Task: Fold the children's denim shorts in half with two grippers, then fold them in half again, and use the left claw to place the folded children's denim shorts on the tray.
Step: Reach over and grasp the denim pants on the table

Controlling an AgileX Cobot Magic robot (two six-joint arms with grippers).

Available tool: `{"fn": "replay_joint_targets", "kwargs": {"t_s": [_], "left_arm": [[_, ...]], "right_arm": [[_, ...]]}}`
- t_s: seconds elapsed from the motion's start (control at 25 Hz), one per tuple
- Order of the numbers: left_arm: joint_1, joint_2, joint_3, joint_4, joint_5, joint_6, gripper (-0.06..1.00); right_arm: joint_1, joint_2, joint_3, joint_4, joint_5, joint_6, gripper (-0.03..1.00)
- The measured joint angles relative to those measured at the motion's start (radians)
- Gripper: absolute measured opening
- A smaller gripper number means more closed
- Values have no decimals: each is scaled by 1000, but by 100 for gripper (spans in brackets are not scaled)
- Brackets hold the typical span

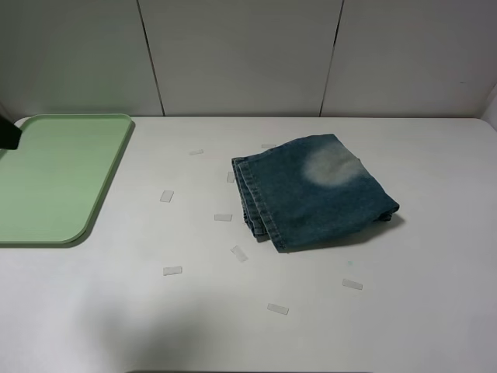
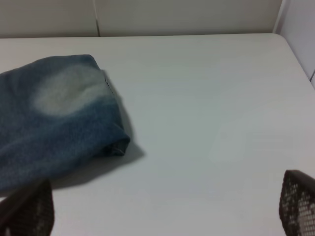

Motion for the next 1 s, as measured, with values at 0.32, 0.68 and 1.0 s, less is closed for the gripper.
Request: {"fn": "replay_joint_targets", "kwargs": {"t_s": [0.32,0.68,1.0], "left_arm": [[-146,260,-5,-111,-194,1,94],[-365,502,-5,-169,-444,-42,94],[-466,714,-62,-174,-574,-105,94]], "right_arm": [[0,0,0,0,0,0,69],[0,0,0,0,0,0,69],[0,0,0,0,0,0,69]]}}
